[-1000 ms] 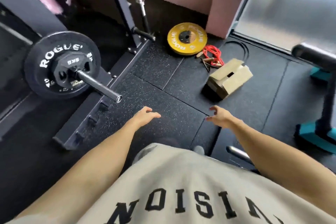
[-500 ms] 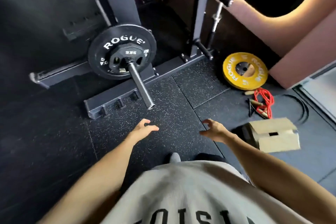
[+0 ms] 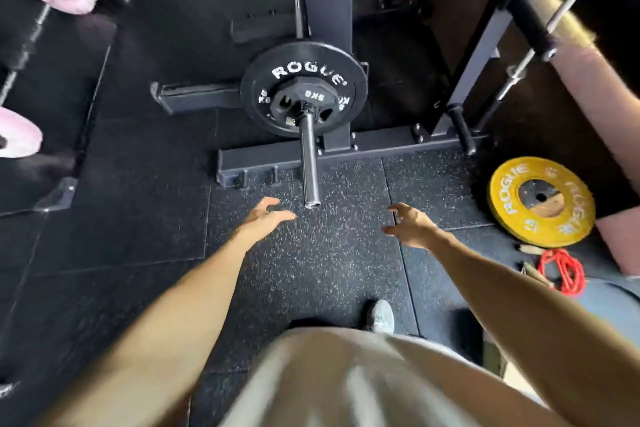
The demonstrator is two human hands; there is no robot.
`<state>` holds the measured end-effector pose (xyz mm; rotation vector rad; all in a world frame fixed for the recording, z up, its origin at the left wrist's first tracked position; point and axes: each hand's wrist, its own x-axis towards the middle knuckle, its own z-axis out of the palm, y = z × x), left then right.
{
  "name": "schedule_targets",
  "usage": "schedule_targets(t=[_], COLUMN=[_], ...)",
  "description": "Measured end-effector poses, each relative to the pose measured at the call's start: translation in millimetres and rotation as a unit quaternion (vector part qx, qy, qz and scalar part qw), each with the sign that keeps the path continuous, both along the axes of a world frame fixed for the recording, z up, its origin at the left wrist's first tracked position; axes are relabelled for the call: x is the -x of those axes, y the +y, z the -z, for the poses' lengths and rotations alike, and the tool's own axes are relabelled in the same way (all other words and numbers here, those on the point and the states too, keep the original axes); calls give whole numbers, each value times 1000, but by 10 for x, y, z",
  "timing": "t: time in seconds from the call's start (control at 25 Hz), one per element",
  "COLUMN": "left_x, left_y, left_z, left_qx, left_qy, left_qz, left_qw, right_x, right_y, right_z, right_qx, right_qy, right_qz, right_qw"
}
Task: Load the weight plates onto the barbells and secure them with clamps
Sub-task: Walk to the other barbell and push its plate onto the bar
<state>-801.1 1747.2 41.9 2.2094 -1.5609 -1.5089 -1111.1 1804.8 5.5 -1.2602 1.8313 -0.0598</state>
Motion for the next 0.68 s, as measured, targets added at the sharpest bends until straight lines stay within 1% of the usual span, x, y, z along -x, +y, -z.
schedule_targets(t=[0.12,0.2,0.36,0.44,0.52,0.68], left_x=[-80,-175,-341,-342,-312,-239], left_y=[-342,-596,-1071,-1320,-1616,-2199], left_z=[-175,-267,-266,-241,-158,107], left_qx=[41,64,120,143,160,198], left_qy=[15,16,19,20,38,38], left_qz=[5,8,4,3,-4,-10], left_qw=[999,998,993,990,986,979], right_x=[2,-58,-213,-266,-295,-372], right_y=[-350,-620,-1198,-1521,-1856,-2431], right_z=[-233,-360,-516,-496,-412,-63], right_qx=[33,60,133,156,178,212], right_qy=[30,31,37,39,30,30], right_qz=[3,19,9,9,2,-26], right_qw=[999,998,990,987,984,977])
